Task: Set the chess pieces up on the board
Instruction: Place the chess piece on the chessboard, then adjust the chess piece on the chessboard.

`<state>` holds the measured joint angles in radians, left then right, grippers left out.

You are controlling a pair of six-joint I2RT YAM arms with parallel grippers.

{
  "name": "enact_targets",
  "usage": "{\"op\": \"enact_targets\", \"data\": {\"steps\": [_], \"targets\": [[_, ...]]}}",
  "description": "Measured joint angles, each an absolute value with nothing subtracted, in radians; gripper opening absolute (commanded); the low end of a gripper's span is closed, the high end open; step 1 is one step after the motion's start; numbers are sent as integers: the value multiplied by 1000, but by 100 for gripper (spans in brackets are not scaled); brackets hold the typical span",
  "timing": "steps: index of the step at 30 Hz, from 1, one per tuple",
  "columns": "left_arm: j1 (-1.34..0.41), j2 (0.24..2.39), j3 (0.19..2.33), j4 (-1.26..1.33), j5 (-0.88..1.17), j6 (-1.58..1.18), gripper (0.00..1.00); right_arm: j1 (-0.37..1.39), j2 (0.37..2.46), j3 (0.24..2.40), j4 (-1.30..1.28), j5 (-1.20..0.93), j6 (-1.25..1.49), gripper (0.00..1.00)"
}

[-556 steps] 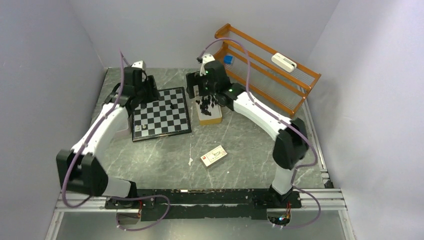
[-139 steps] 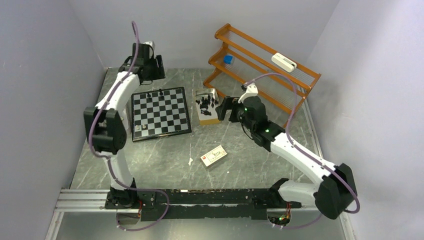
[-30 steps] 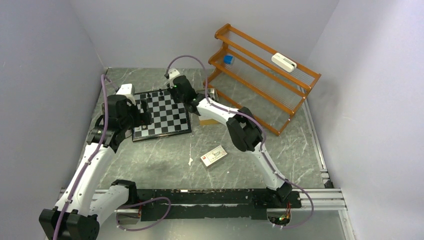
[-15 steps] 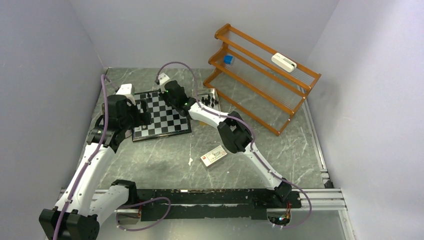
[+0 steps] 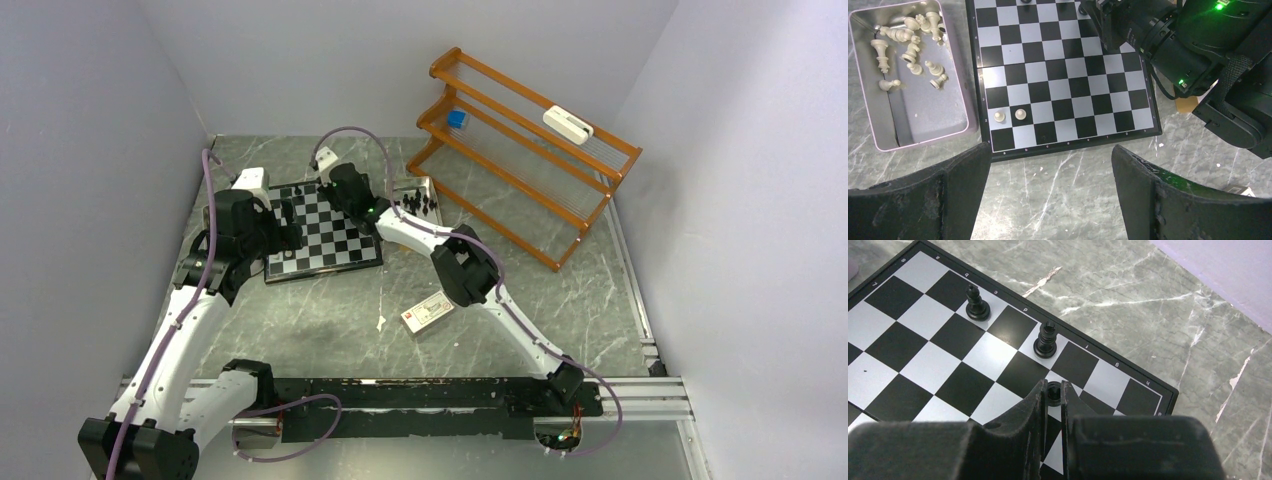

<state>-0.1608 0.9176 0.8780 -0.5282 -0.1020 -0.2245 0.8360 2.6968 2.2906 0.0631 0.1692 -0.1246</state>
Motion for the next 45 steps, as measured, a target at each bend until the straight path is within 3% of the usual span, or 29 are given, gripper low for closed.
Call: {"op": "enact_targets", "data": {"steps": [5, 16, 30, 40, 45], "targets": [[-161, 918, 878, -528, -102, -224, 94, 835, 2705, 2297, 81, 173, -138, 31], [-161, 956, 878, -525, -100, -234, 90, 833, 2662, 2247, 81, 173, -143, 51], [-161, 1266, 1139, -486, -56, -286, 76, 792, 2102, 1736, 93, 189, 44, 99], [-179, 1661, 1458, -483, -47, -290, 60, 787, 1754, 1366, 55, 205, 230, 100], [-219, 1852, 1599, -502, -73, -275, 58, 788, 1593, 1234, 60, 179, 285, 100]]}}
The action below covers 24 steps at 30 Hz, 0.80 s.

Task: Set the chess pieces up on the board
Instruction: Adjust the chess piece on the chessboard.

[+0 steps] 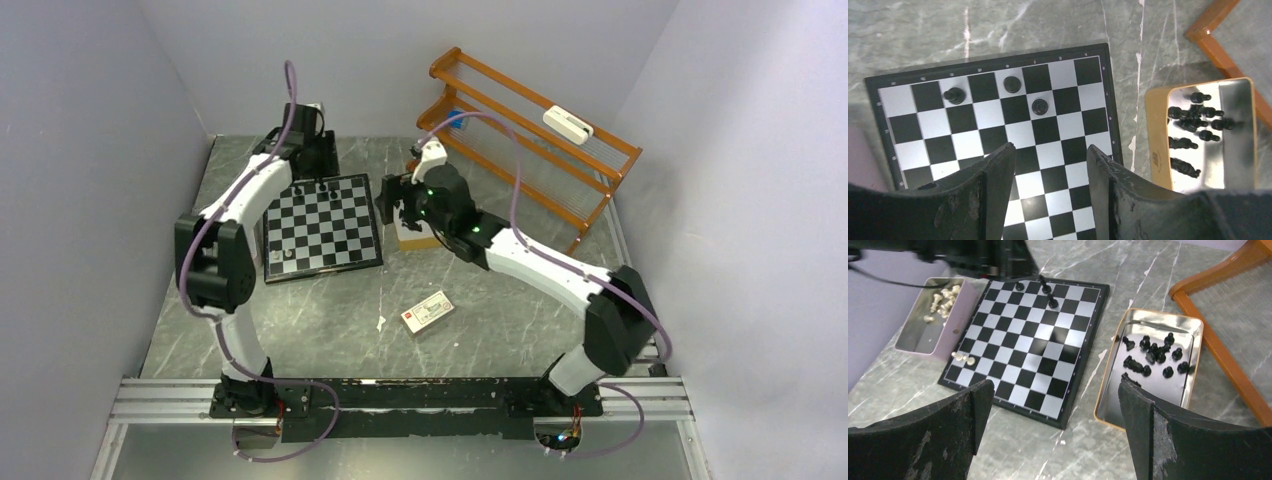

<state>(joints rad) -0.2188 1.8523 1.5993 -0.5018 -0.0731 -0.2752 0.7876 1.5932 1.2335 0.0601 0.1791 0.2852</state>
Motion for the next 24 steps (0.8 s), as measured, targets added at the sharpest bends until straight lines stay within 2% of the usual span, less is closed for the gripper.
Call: {"op": "enact_targets", "data": {"steps": [6, 10, 18, 24], "targets": [[-250, 1995, 1660, -508, -93, -255, 49, 791, 1414, 1058, 90, 118, 326, 100], [-253, 2045, 1662, -507, -102, -246, 46, 793, 1357, 968, 100, 88, 343, 100], [-259, 2096, 1684, -507, -116, -241, 44, 794, 1341, 944, 101, 84, 339, 100], [-259, 2121, 1717, -503, -135, -235, 38, 794, 1334, 942, 106, 89, 332, 100]]}}
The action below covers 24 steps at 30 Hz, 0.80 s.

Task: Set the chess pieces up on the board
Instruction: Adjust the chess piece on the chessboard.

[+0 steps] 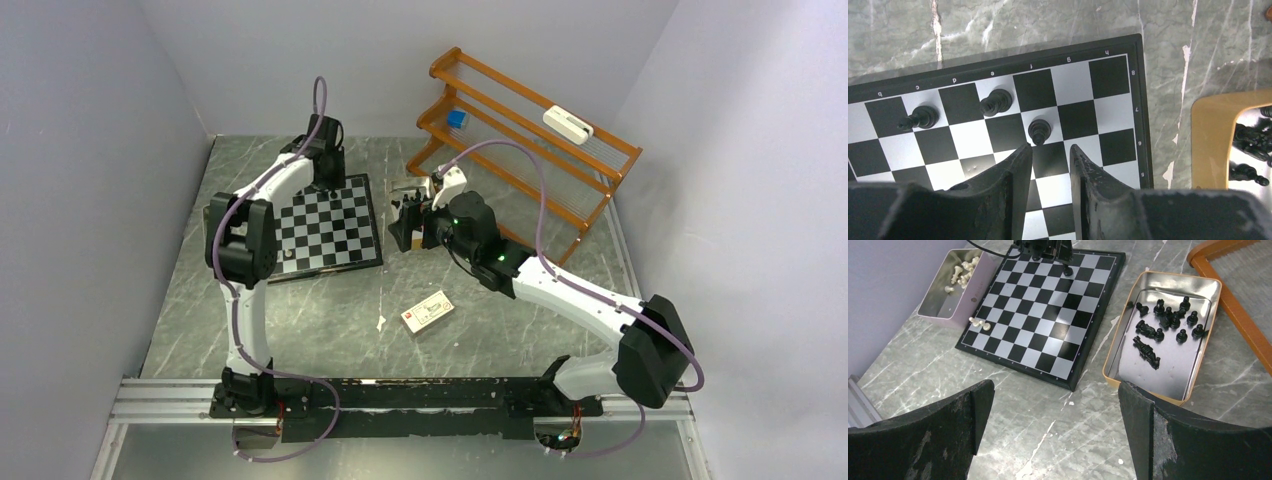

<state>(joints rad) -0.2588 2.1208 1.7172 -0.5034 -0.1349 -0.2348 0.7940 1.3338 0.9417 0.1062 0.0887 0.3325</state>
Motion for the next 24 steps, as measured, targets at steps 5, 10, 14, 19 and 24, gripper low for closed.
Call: {"op": "enact_targets", "data": {"steps": [5, 10, 14, 19, 24], "targets": [[-259, 2161, 1744, -503, -139, -231, 36, 794, 1333, 941, 106, 101, 324, 100], [-259, 2170, 1744, -503, -152, -227, 31, 794, 1333, 941, 106, 107, 312, 100], [-259, 2176, 1758, -503, -159, -221, 26, 794, 1333, 941, 105, 121, 304, 100], [-259, 2193, 1785, -501, -165, -216, 23, 794, 1332, 940, 106, 131, 294, 100], [-259, 2207, 1790, -502, -171, -214, 26, 794, 1332, 940, 106, 131, 291, 100]]}}
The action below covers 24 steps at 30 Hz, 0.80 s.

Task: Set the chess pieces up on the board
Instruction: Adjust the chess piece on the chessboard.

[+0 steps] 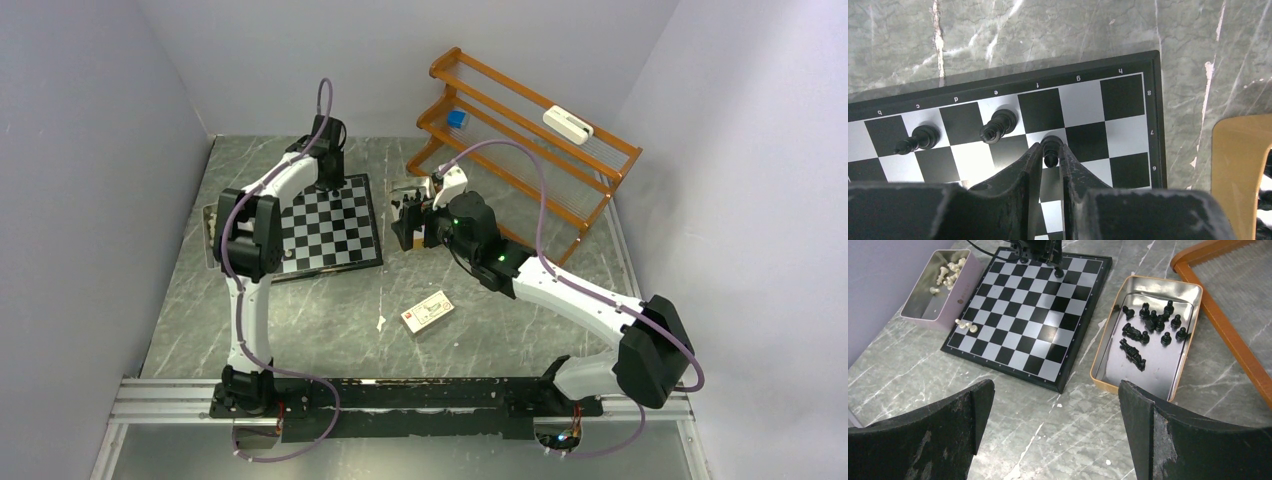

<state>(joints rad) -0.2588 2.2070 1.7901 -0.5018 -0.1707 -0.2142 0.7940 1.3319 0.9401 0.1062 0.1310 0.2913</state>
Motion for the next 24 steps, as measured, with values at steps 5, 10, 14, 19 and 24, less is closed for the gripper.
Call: {"op": "enact_targets", "data": {"steps": [5, 10, 14, 19, 24], "targets": [[-259, 2214, 1791, -503, -178, -213, 22, 794, 1332, 940, 107, 132, 290, 100], [-259, 2214, 1792, -502, -186, -212, 20, 794, 1332, 935, 108, 139, 290, 100], [-259, 2221, 1805, -504, -193, -208, 19, 794, 1332, 934, 108, 142, 288, 100], [-259, 2250, 1861, -506, -199, -203, 19, 794, 1332, 934, 107, 147, 284, 100], [-259, 2281, 1923, -507, -200, -197, 19, 794, 1332, 934, 107, 150, 283, 100]]}}
